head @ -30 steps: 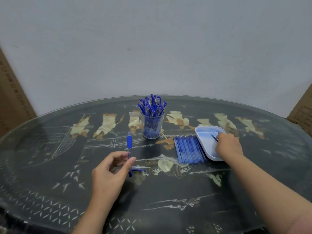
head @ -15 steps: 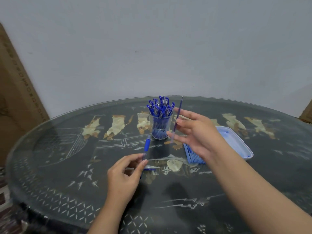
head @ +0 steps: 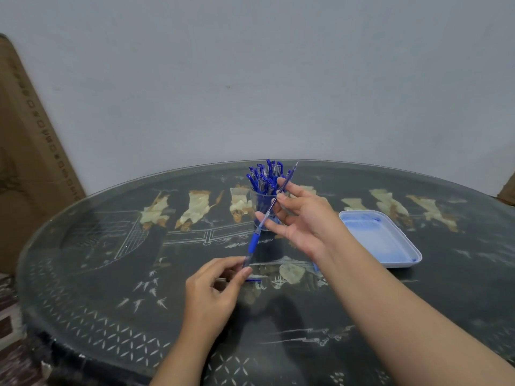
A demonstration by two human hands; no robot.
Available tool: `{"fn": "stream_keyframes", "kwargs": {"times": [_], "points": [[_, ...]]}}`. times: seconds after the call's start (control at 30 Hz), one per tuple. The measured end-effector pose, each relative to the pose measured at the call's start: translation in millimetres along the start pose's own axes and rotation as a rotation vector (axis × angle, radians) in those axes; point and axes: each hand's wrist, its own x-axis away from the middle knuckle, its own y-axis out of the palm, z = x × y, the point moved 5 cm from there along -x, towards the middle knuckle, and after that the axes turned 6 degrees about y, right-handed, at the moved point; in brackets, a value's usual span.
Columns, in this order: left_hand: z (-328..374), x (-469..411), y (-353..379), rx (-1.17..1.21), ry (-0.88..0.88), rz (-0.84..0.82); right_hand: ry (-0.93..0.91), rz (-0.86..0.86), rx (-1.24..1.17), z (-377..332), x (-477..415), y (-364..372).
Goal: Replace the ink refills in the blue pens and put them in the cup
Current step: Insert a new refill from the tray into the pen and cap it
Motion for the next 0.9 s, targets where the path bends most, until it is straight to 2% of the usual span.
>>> {"fn": "stream_keyframes", "kwargs": {"times": [0.13,0.3,0.5,0.63,0.9], "points": [[0.3,0.3,0.0,-0.001,0.005,0.004,-0.028,-0.003,0.034,-0.3,0.4,0.3],[-0.1,0.6,0.3,-0.024,0.002,-0.004,-0.146,-0.024,0.148,-2.3,7.1,3.9],[3.3,-0.9,-0.5,-0.032,0.001,0.019,-0.338,-0.015,0.500,0.1,12.8,9.0],[-0.8,-1.2,-2.5,-0.004,-0.047,0.053,-0.387,0.000,0.772,11.8,10.3,7.2],[-8.3,-0.7,-7.2,0.047,-0.131,0.076,-0.442,-0.068,0.999,28.8,9.8,13.8]]}}
